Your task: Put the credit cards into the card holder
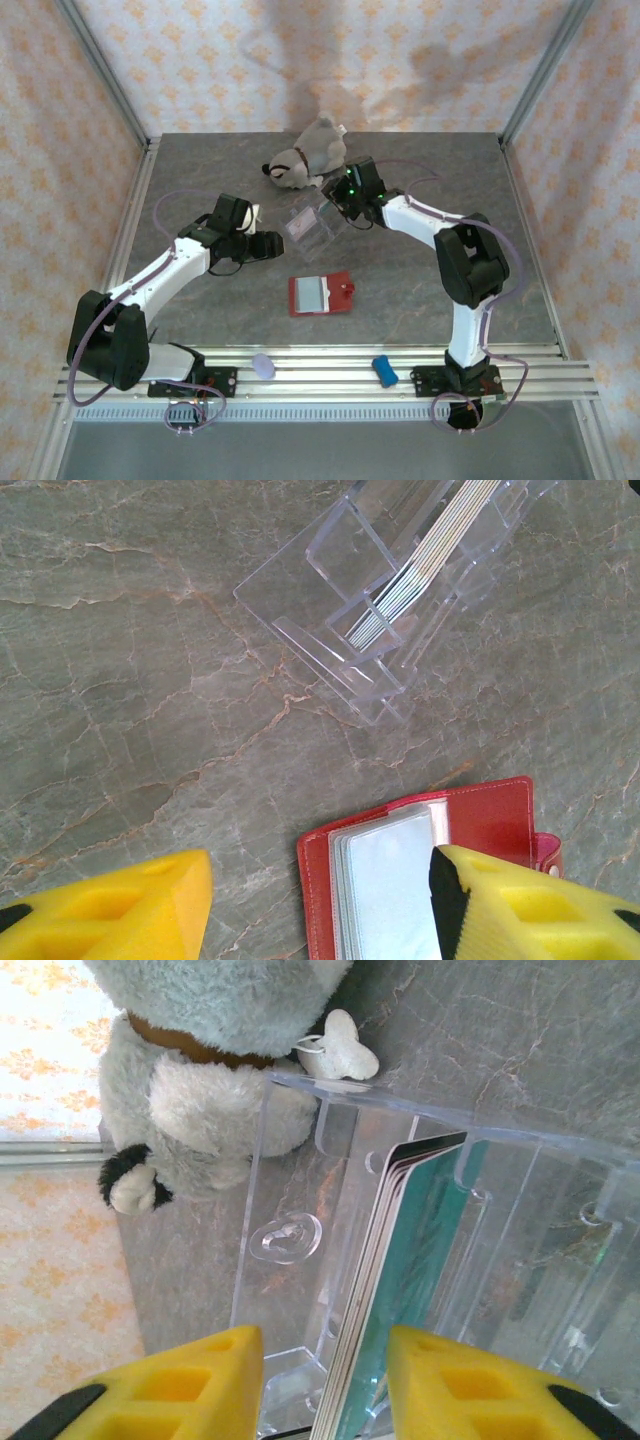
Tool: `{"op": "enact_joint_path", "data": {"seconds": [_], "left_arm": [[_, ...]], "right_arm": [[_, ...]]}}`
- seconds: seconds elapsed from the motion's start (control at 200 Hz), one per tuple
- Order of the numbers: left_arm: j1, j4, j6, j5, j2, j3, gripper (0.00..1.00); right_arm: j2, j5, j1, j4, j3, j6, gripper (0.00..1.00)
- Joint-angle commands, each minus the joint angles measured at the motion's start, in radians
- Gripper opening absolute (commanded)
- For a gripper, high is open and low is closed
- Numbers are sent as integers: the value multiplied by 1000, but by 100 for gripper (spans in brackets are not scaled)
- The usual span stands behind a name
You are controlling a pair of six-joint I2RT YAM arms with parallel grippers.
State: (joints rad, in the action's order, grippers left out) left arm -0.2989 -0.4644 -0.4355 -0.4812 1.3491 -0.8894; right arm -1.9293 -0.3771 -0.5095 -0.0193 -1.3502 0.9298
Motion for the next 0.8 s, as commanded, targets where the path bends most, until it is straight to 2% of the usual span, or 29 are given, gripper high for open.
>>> {"op": "enact_joint_path", "data": {"seconds": [0.0, 0.285, 0.476, 0.521, 0.581, 0.651, 0.741, 0.796], "left_arm": [[4, -13, 19, 8, 7, -22, 61], [4, -11, 23, 15, 3, -10, 61], [4, -11, 23, 15, 4, -9, 61], [4, -11, 24, 15, 3, -11, 61], [4, -14, 24, 15, 3, -12, 61], [4, -15, 25, 16, 2, -13, 61], [4, -15, 27, 21, -2, -11, 61], [4, -14, 27, 31, -2, -15, 61]], "right_arm": [[-14, -10, 6, 33, -40, 5, 30], [-21, -16, 6, 36, -47, 5, 18], [-34, -18, 6, 32, -60, 4, 19], [-42, -21, 6, 18, -74, -1, 23], [-47, -10, 6, -18, -90, -2, 38], [-48, 2, 6, -27, -87, -3, 49], [-57, 13, 6, -45, -100, -5, 57], [-71, 4, 6, -43, -114, -8, 59]]}}
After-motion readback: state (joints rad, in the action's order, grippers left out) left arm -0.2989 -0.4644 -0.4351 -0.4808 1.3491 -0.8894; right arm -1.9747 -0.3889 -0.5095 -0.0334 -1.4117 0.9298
